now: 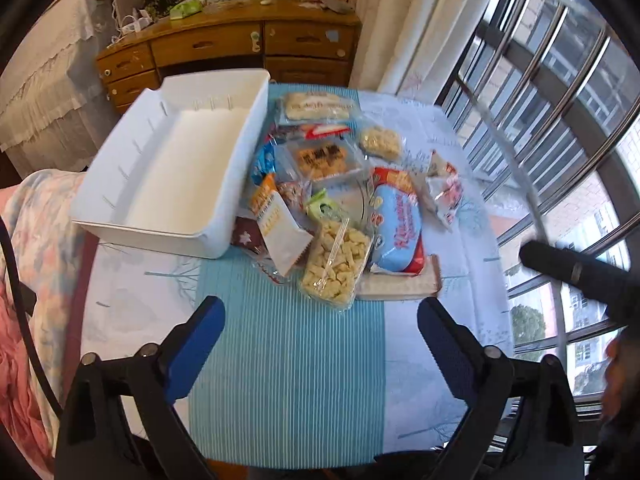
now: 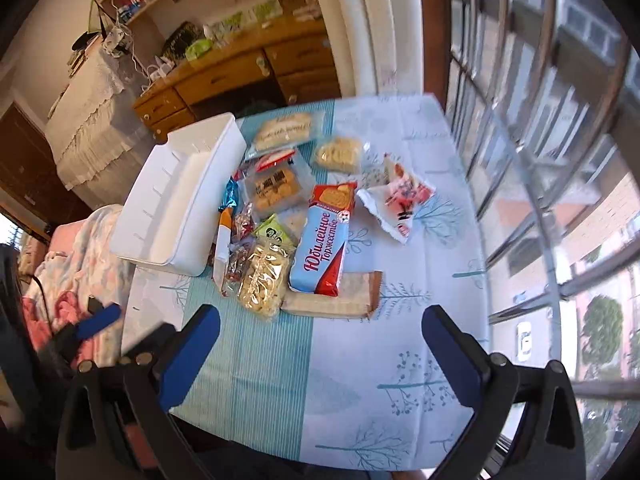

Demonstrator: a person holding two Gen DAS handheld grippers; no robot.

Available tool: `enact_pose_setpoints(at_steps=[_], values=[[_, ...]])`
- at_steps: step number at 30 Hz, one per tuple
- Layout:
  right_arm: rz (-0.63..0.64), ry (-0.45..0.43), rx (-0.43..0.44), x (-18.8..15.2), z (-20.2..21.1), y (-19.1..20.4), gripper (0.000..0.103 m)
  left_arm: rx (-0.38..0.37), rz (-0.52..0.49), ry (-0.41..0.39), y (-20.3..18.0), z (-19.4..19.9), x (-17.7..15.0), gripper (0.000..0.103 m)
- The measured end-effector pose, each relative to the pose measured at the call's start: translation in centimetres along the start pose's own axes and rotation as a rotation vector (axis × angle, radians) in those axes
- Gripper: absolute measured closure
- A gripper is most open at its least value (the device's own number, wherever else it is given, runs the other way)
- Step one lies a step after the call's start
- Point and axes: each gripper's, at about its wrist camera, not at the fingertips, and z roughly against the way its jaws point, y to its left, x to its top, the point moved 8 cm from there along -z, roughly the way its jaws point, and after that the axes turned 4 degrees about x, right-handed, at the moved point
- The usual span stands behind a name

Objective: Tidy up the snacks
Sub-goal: 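Grasp the clear puffed-snack tub with left tool while right tool grasps the blue biscuit pack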

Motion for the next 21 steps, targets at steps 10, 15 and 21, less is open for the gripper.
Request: enact_pose_setpoints(at_steps=[10,15,21], values=[[-0.141,0.153,0.142,2.4,-7.8,-1.8,0.003,0.071,-0.063,0.015,-2.1,-8.1,-0.8,0.007],[-0.214,0.261,0.19,2.2,-12.0,-2.6,0.01,0.063,-0.022,0.09,-2.4,-11.8,-1.2,0.007],[-0.284,0.336,0.215,2.2,-15.7,-3.1,0.017,0.04,0.022,0.126,-2.7,-14.8,-1.1,0.007]])
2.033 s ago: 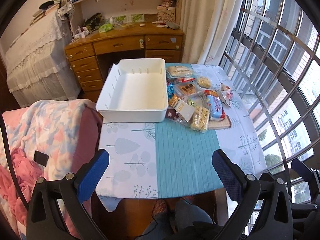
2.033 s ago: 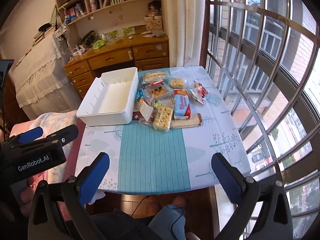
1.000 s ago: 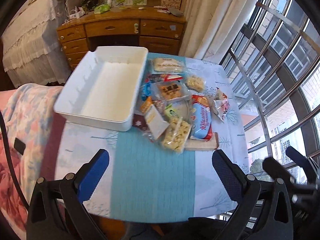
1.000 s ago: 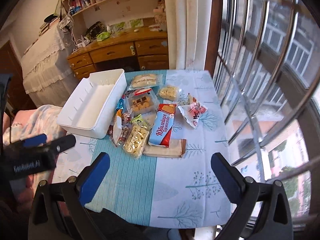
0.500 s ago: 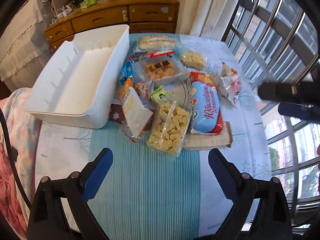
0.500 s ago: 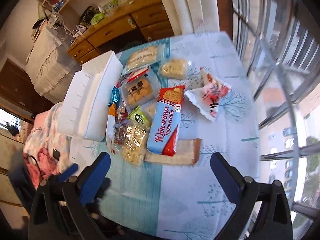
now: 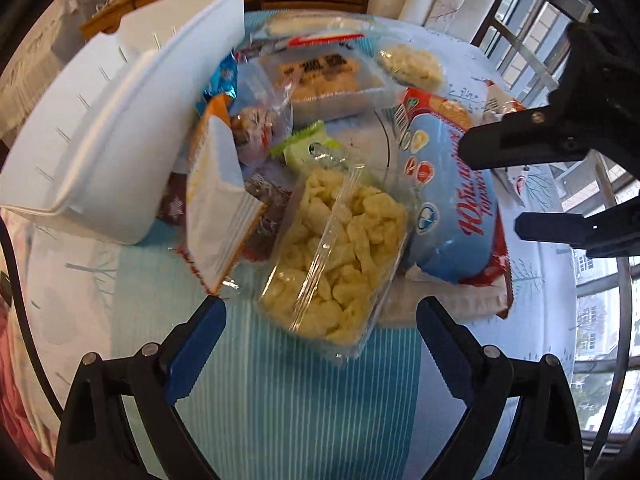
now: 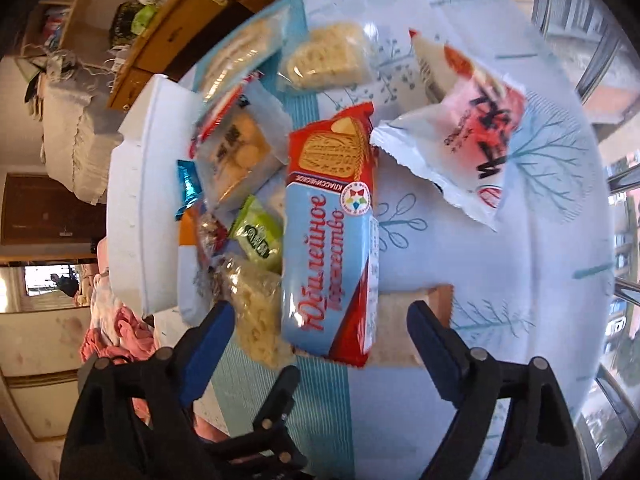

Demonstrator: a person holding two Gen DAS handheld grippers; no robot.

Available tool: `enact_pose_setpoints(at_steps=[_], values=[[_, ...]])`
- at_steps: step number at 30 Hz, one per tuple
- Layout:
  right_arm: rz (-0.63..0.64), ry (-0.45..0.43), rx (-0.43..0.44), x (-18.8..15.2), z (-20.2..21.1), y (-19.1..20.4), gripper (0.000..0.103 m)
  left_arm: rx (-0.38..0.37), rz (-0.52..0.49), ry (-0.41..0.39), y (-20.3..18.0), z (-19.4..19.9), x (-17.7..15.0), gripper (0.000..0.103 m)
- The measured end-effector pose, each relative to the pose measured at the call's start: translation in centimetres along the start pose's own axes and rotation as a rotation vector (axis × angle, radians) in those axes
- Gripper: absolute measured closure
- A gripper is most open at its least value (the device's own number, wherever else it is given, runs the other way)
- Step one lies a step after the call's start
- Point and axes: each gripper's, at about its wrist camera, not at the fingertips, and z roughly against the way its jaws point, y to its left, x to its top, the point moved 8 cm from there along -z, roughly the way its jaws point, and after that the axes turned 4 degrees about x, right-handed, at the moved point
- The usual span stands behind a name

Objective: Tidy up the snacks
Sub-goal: 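Grasp the clear puffed-snack tub with left tool while right tool grasps the blue biscuit pack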

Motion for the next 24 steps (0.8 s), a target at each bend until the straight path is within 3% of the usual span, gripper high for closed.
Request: enact_pose_setpoints(at_steps=[9,16,24], values=[[0.021,0.046,0.005,1.4,-2.5,0.5,0.024,0.009,0.019,0.007,-0.6,-2.8,1.2,0.007],[0.044,0.047,-0.027,2.9,-3.7,0.5,0.025,-0.024,0.061,0.008,-1.6,-4.3,2.4,0.008],[0.071,0.039,-0.089,4.2,-4.4,0.5,0.03,-0.071,0.092,0.0,-0.8,-4.0,1.4,0.029]])
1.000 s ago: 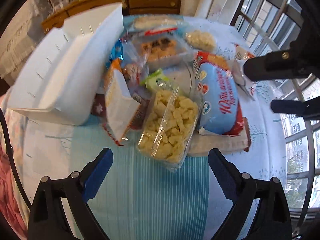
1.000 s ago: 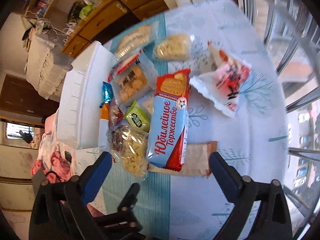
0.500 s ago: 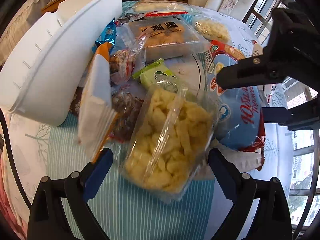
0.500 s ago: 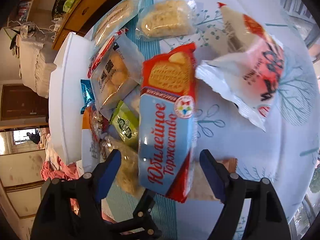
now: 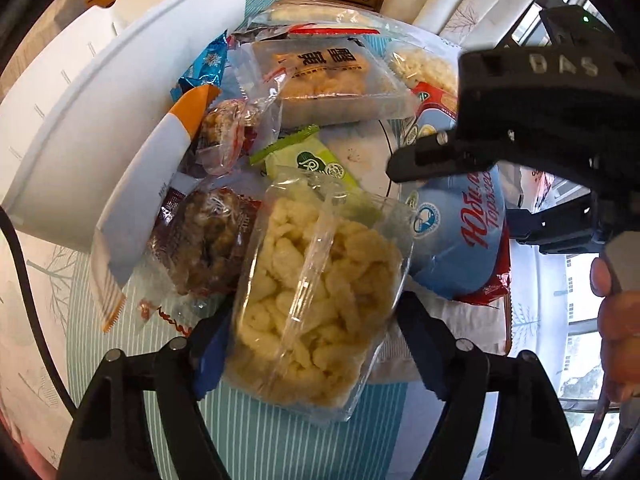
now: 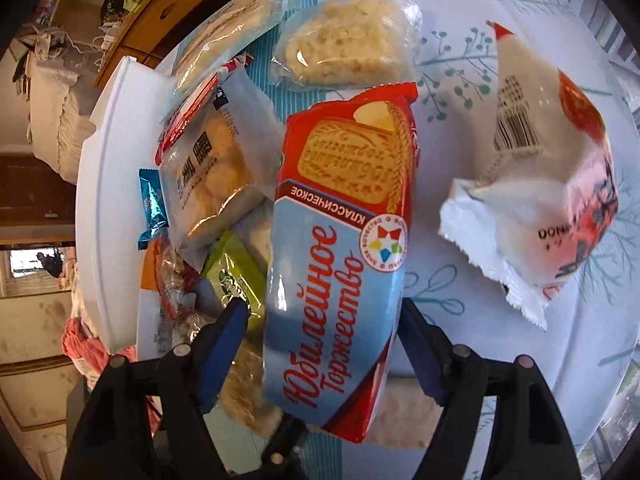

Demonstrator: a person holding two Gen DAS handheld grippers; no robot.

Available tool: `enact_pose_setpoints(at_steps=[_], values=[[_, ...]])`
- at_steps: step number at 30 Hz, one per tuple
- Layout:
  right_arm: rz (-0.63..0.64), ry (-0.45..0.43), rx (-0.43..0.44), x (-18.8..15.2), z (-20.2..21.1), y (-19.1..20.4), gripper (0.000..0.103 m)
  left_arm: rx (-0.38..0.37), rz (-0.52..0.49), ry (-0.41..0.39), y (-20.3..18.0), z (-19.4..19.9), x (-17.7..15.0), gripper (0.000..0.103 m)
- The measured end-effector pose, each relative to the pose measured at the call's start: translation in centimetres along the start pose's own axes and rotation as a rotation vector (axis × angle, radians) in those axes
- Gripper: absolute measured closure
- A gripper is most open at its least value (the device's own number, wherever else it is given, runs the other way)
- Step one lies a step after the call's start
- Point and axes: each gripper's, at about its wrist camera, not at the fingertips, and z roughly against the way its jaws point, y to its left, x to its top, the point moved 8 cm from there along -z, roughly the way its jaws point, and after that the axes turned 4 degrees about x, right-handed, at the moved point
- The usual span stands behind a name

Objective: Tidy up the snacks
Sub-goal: 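Grasp the clear puffed-snack tub with left tool while right tool grasps the blue biscuit pack, then lift and place the snack tub in the white tray with left tool while right tool places the biscuit pack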

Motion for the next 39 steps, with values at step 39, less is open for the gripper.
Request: enact_pose_setpoints(at_steps=[39], values=[[-0.155,-0.063,0.025,-7.8,8.2,1.9,0.047,-0.183,-0.126,-0.165,1.2,16.5,2.9,0.04]])
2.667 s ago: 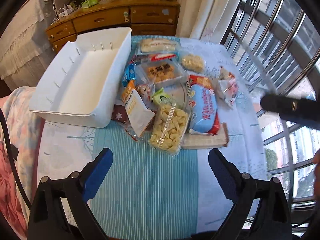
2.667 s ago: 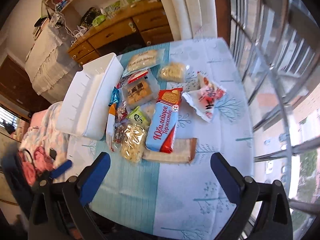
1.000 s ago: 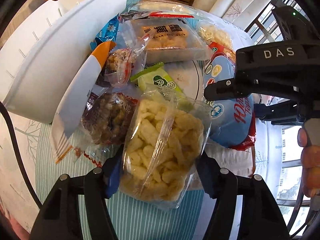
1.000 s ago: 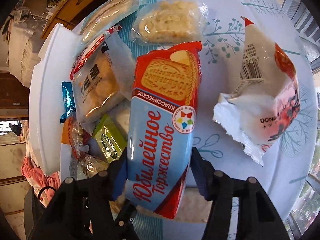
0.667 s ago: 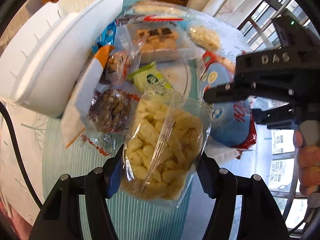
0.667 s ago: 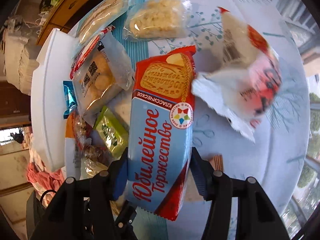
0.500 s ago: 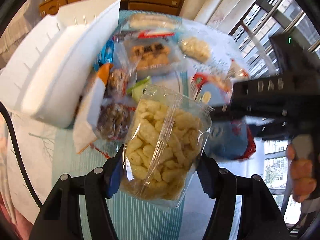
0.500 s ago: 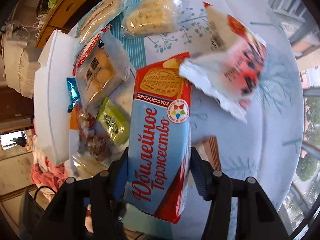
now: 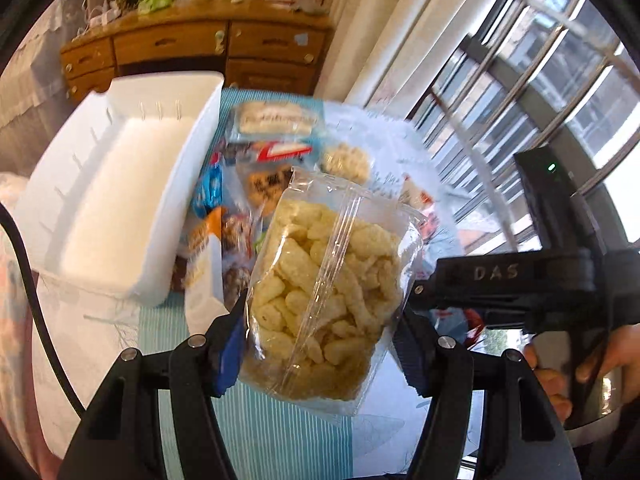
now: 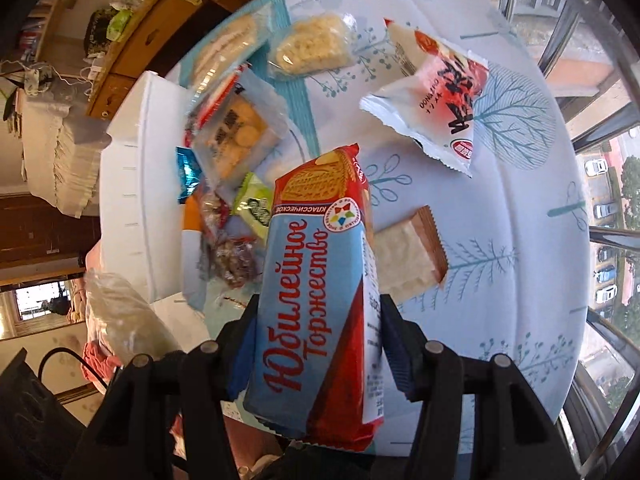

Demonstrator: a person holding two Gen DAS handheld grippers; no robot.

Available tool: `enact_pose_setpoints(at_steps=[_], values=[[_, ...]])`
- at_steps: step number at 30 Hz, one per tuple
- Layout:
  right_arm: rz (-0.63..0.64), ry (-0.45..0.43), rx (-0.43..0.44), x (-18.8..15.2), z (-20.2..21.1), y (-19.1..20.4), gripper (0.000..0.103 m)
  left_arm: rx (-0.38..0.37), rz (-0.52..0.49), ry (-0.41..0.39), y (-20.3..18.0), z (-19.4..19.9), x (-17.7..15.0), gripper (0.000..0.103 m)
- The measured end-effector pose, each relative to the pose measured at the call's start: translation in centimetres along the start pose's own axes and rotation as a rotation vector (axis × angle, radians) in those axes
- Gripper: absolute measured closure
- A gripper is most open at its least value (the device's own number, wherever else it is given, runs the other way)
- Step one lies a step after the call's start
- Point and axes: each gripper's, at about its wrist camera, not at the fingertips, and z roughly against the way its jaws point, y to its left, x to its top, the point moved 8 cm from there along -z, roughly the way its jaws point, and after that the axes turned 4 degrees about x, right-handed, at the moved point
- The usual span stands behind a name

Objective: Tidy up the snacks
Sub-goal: 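Lift and place the snack tub in the white tray with left tool while right tool places the biscuit pack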

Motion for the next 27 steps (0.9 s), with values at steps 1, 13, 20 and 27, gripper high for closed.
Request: enact_pose_setpoints(at_steps=[1,13,20,27], values=[[0.0,-0.014,0.003,-0.3,0.6,-0.1,0.047,-0.016,-0.014,-0.014,0.2,1.0,0.1,0.04],[-0.028,-0.229,0.101,-2.6,1.7,7.9,0.047,-0.113,-0.168,-0.104,4.5,7.5,3.6,0.04],[-0.005,-0.354,0.161,-2.9,1.2,12.9,0.047,-0.098,-0.206,-0.173,10.1,10.2,7.2,0.04],[0.032,-0.455,0.225,-2.8,-0.7,18.2,0.047,-0.049,-0.205,-0.195,16.9,10.5,10.6,0.04]])
